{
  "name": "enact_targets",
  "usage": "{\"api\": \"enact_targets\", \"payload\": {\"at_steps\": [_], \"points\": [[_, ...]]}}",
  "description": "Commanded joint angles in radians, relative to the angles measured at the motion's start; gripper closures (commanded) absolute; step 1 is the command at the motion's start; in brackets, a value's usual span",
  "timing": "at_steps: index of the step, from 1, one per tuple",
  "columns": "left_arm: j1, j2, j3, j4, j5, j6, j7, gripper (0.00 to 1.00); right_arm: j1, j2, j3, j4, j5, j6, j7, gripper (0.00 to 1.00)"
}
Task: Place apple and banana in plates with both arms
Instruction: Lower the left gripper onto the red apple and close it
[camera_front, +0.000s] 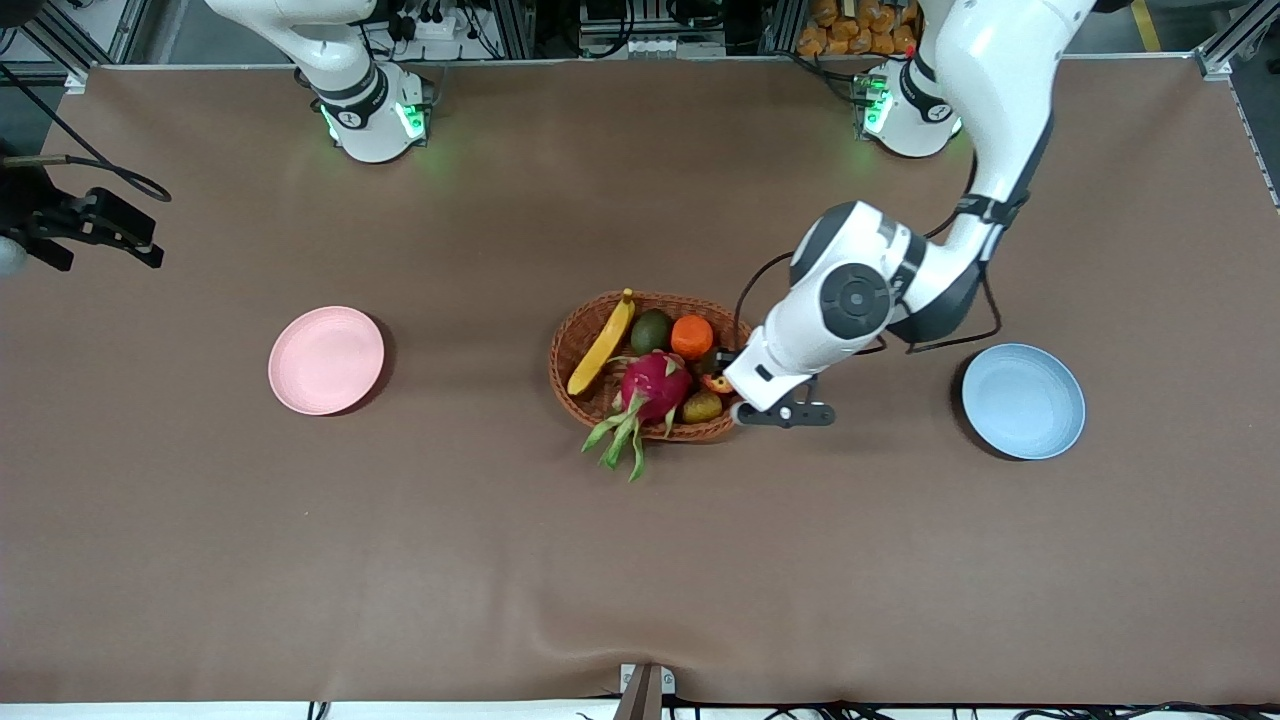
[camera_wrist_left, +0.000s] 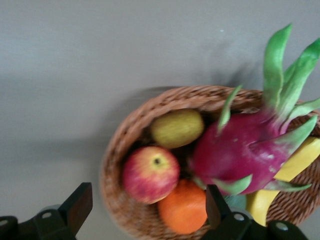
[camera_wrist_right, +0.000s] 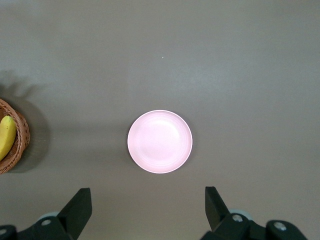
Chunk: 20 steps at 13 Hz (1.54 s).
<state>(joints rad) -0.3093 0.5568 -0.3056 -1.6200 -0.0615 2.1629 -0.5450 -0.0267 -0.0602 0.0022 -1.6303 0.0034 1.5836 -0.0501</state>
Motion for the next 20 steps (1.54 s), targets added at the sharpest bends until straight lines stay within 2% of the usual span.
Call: {"api": "enact_targets", "payload": {"at_steps": [1,6,14,20], "points": [[-0.014,0.038,0.010,0.026,0.023,0.026,-0.039,0.00,-0.004,0.023,-0.001,0.020,0.015,-0.013,-0.014,0.00],[-0.060,0.089,0.011,0.031,0.032,0.032,-0.133,0.00,-0.009,0.034,-0.002,0.020,0.015,-0.019,-0.014,0.00],[-0.093,0.121,0.011,0.015,0.186,0.029,-0.148,0.00,-0.007,0.036,-0.002,0.023,0.017,-0.019,-0.014,0.00],[-0.106,0.141,0.011,0.014,0.187,0.029,-0.151,0.00,-0.012,0.037,-0.002,0.023,0.017,-0.019,-0.016,0.00]]}}
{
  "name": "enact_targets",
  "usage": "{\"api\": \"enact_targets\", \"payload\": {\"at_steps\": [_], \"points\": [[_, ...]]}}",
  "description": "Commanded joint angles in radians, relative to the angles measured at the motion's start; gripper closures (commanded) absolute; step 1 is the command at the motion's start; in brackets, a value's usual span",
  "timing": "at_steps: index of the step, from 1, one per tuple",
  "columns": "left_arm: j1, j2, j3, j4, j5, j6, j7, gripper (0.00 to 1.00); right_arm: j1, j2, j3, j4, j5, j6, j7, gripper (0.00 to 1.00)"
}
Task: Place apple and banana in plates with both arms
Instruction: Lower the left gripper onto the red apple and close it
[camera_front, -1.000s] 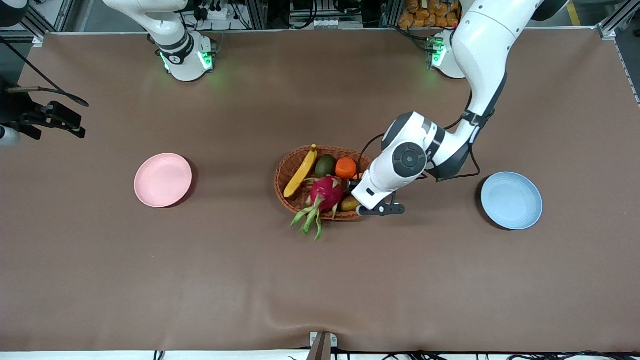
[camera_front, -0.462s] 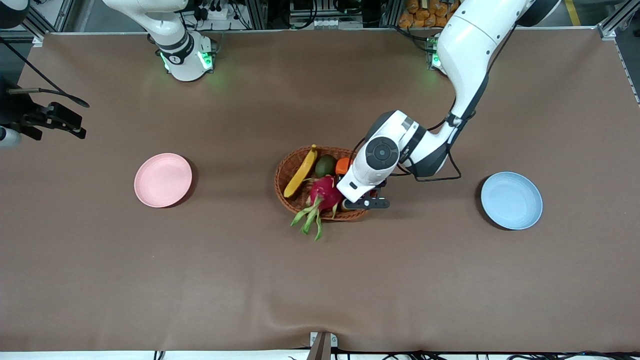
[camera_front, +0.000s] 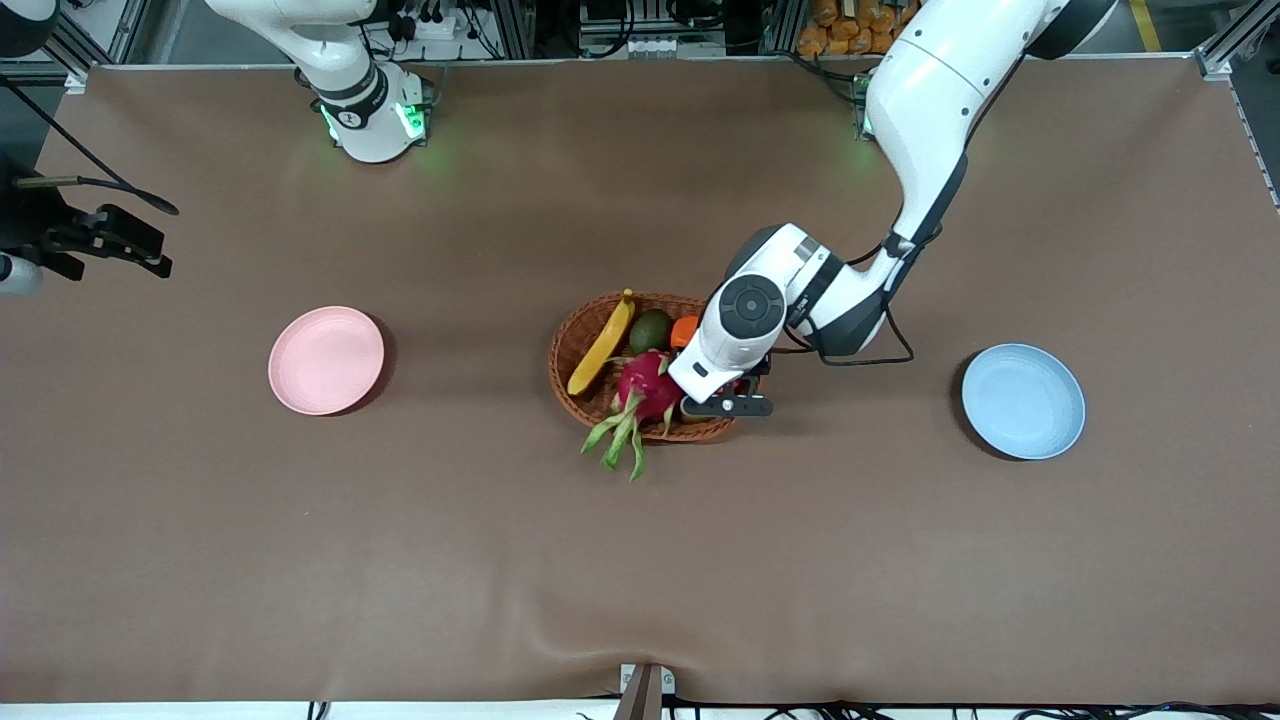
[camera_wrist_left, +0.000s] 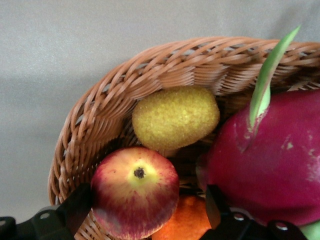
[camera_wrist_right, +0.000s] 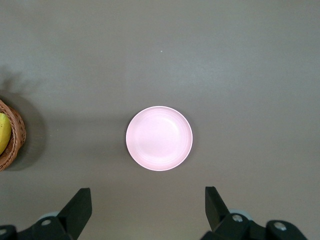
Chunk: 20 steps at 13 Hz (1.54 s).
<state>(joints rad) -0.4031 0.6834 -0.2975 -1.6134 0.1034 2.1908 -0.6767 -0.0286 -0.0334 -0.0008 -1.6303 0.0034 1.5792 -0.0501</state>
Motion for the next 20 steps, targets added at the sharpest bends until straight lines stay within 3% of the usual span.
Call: {"api": "enact_targets", "payload": {"at_steps": [1,7,10,12,14,17,20], "points": [[-0.013,0.015,0.003,0.007,0.022,-0.003,-0.020,0.00,-0.010,0.010,0.001,0.024,0.017,-0.013,-0.016,0.00],[-0.003,0.013,0.009,-0.003,0.035,-0.029,-0.018,0.03,-0.008,0.010,0.001,0.024,0.017,-0.013,-0.016,0.00],[-0.008,0.010,0.011,-0.006,0.042,-0.034,-0.026,0.27,-0.007,0.010,0.001,0.024,0.017,-0.013,-0.014,0.00],[-0.010,-0.001,0.011,0.006,0.041,-0.072,-0.030,0.59,-0.002,0.010,0.001,0.024,0.017,-0.014,-0.014,0.00],[-0.011,-0.028,0.009,0.012,0.041,-0.089,-0.058,0.63,0.003,0.010,0.001,0.026,0.017,-0.015,-0.013,0.00],[-0.005,-0.087,0.006,0.050,0.042,-0.199,-0.066,0.62,-0.002,0.010,0.001,0.027,0.017,-0.015,-0.014,0.00],[0.038,-0.146,0.009,0.052,0.042,-0.218,-0.041,0.62,0.019,0.010,0.002,0.026,0.017,-0.016,-0.016,0.00]]}}
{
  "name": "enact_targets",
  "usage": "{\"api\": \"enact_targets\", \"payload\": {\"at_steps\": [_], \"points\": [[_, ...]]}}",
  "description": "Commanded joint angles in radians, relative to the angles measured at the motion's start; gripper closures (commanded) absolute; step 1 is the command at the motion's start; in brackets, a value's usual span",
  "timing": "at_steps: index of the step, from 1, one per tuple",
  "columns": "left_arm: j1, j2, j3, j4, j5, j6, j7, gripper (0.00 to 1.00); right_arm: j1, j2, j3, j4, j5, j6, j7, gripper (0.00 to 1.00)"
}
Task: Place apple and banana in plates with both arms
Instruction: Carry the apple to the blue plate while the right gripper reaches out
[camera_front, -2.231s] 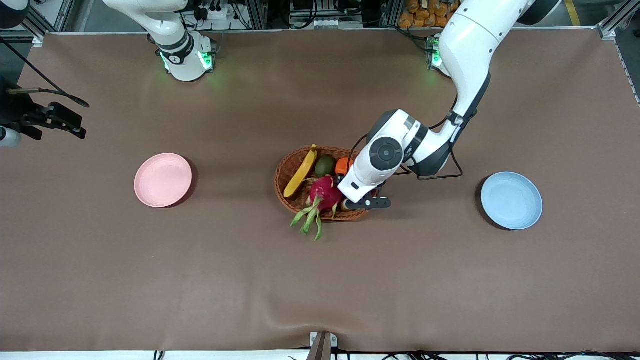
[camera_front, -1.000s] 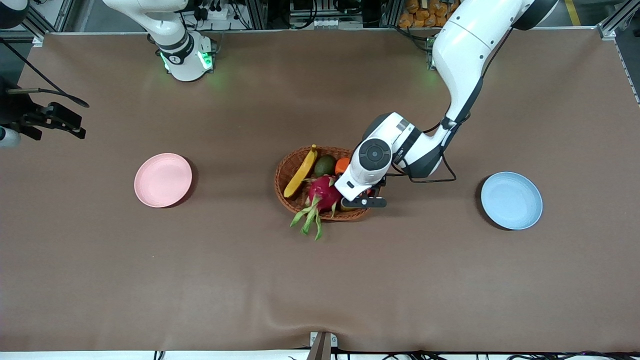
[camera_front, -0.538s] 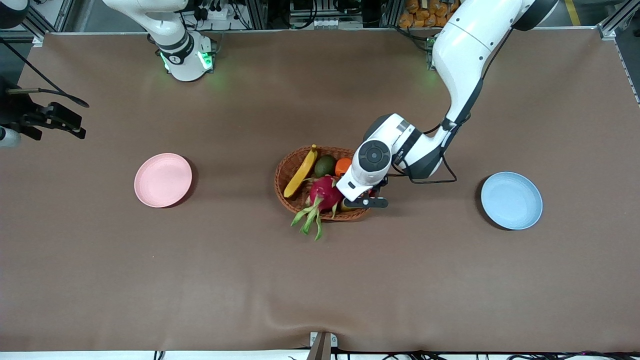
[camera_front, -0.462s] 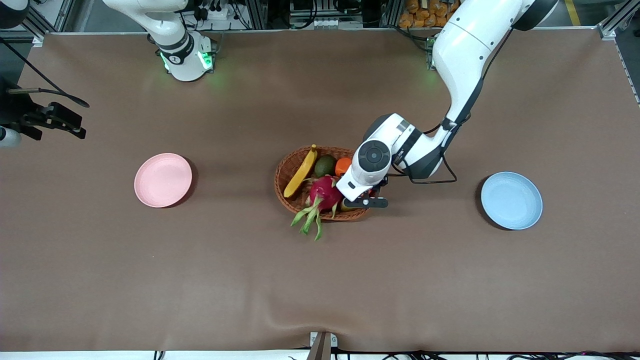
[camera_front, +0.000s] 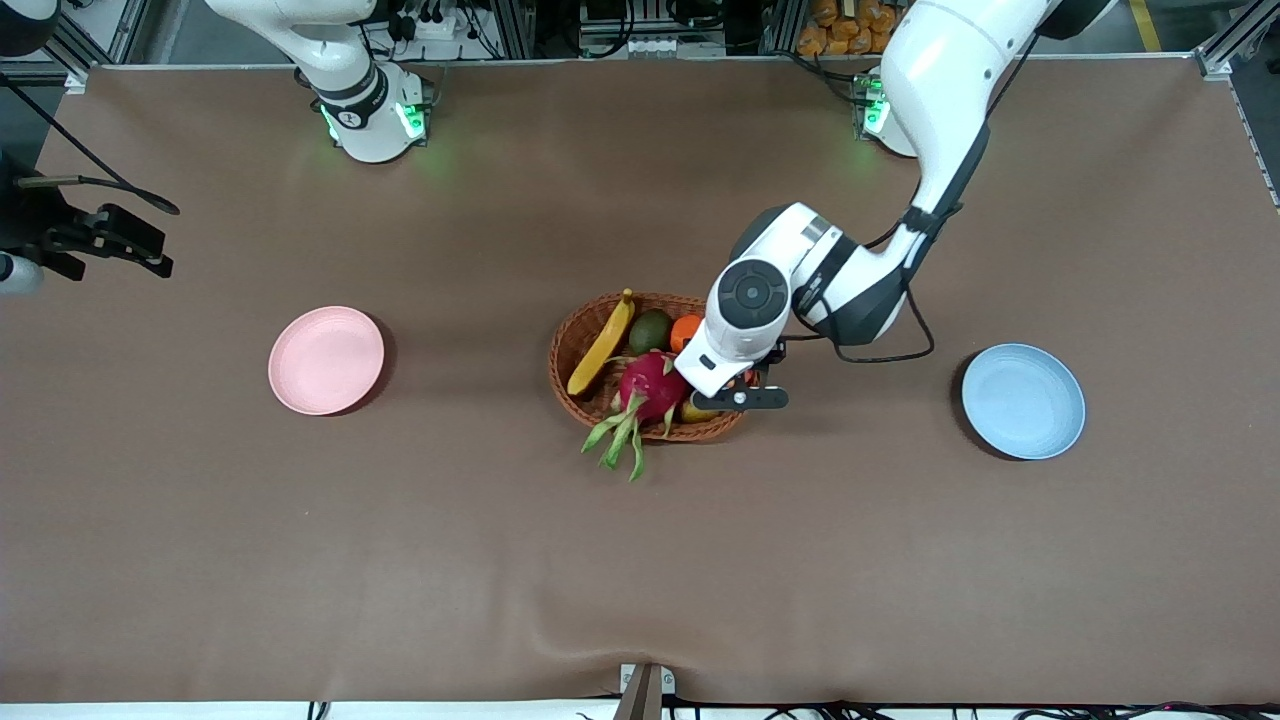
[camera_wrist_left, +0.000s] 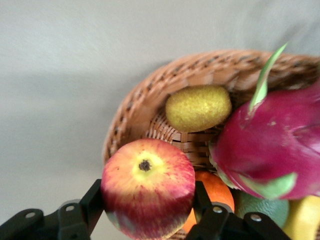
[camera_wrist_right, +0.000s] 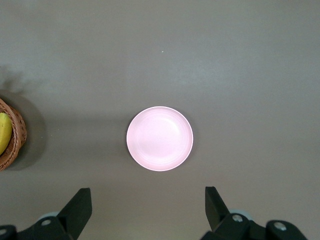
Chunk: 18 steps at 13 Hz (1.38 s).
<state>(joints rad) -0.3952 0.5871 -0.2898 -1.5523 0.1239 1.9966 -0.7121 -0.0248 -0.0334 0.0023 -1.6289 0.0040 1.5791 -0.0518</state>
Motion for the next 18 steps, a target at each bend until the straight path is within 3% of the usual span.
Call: {"api": "enact_targets", "payload": {"at_steps": [1,6,10,12,18], "points": [[0.057,-0.075,-0.002,-0.011,0.023,-0.024,0.011,0.62,0.032,0.012,-0.001,0.021,0.014,-0.018,-0.013,0.00],[0.267,-0.138,-0.002,-0.009,0.011,-0.045,0.271,0.62,0.138,0.049,-0.001,0.040,-0.004,-0.059,-0.013,0.00],[0.476,-0.150,-0.003,-0.018,0.016,-0.127,0.613,0.60,0.187,0.084,0.001,0.037,0.036,-0.056,0.016,0.00],[0.531,-0.150,-0.002,-0.023,0.022,-0.144,0.654,0.60,0.222,0.127,0.001,0.034,0.097,-0.035,0.111,0.00],[0.624,-0.150,0.001,-0.065,0.074,-0.150,0.752,0.60,0.463,0.227,0.001,-0.051,0.099,0.114,0.472,0.00]]}}
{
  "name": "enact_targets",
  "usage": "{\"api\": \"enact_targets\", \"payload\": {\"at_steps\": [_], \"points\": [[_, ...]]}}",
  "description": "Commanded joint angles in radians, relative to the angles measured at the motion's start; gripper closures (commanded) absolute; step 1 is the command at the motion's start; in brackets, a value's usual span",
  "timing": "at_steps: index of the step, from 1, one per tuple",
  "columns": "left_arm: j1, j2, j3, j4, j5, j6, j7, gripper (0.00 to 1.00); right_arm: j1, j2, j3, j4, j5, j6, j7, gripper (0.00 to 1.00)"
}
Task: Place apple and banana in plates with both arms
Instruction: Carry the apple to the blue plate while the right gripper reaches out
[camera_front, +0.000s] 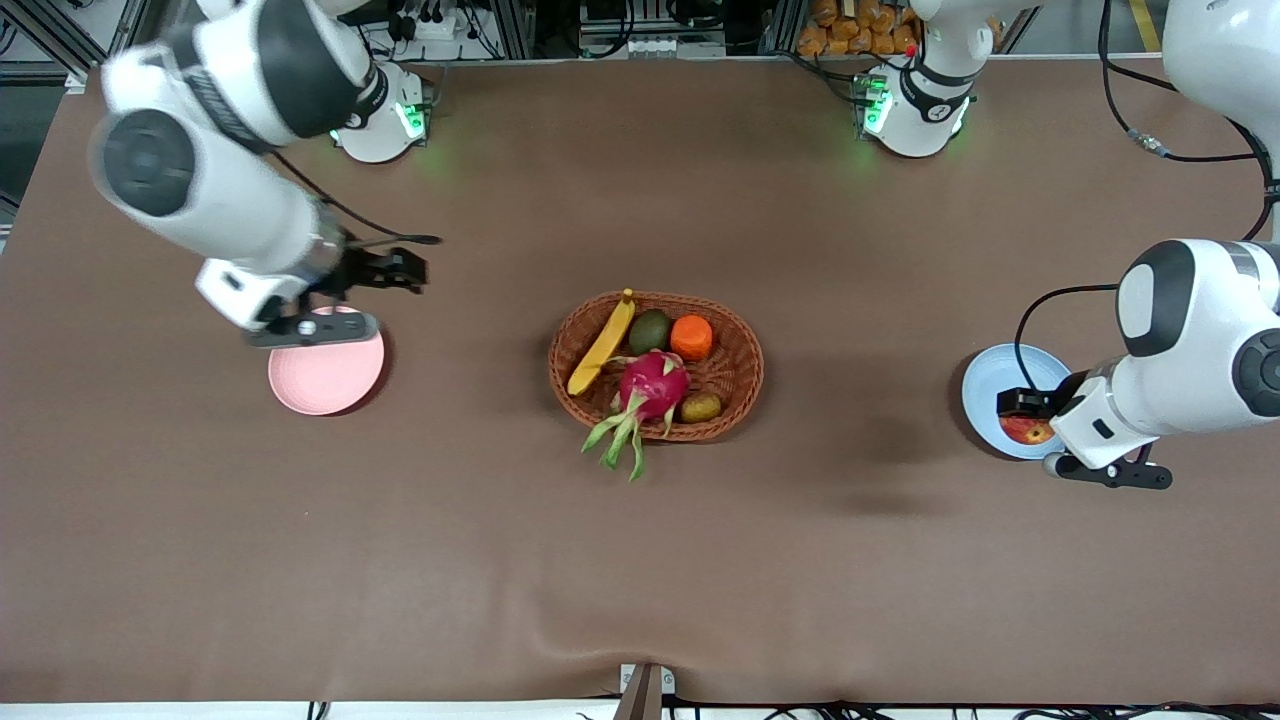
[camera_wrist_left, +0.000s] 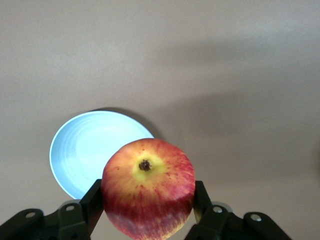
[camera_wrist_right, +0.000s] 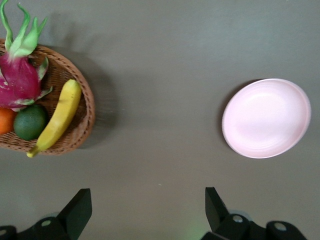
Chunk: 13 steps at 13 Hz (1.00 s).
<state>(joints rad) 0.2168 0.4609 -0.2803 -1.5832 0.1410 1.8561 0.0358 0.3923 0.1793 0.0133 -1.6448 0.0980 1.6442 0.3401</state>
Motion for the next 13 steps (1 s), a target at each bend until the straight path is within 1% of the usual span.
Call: {"api": "enact_targets", "payload": {"at_steps": [1,4,5,6,7,9,11,13], "points": [[0.013,-0.024,-0.010,-0.047,0.086,-0.008,0.003,0.60,0.092,0.034,-0.010,-0.049,0.005,0.084,0.150,0.00],[0.039,-0.008,-0.010,-0.073,0.130,0.011,0.004,0.60,0.239,0.113,-0.010,-0.050,0.005,0.187,0.401,0.00],[0.048,-0.008,-0.011,-0.093,0.135,0.027,0.004,0.60,0.288,0.147,-0.010,-0.049,0.005,0.233,0.481,0.02],[0.050,-0.013,-0.010,-0.121,0.135,0.050,0.004,0.59,0.322,0.181,-0.010,-0.044,0.005,0.279,0.555,0.12],[0.050,-0.019,-0.010,-0.153,0.143,0.076,0.007,0.58,0.348,0.213,-0.010,-0.041,0.006,0.320,0.618,0.17],[0.085,-0.022,-0.014,-0.205,0.170,0.144,0.009,0.58,0.375,0.244,-0.010,-0.041,0.008,0.370,0.683,0.20],[0.088,-0.018,-0.014,-0.221,0.172,0.159,0.019,0.57,0.393,0.272,-0.010,-0.041,0.028,0.414,0.758,0.25],[0.095,-0.018,-0.013,-0.250,0.173,0.201,0.024,0.57,0.411,0.301,-0.010,-0.041,0.040,0.451,0.772,0.31]]}}
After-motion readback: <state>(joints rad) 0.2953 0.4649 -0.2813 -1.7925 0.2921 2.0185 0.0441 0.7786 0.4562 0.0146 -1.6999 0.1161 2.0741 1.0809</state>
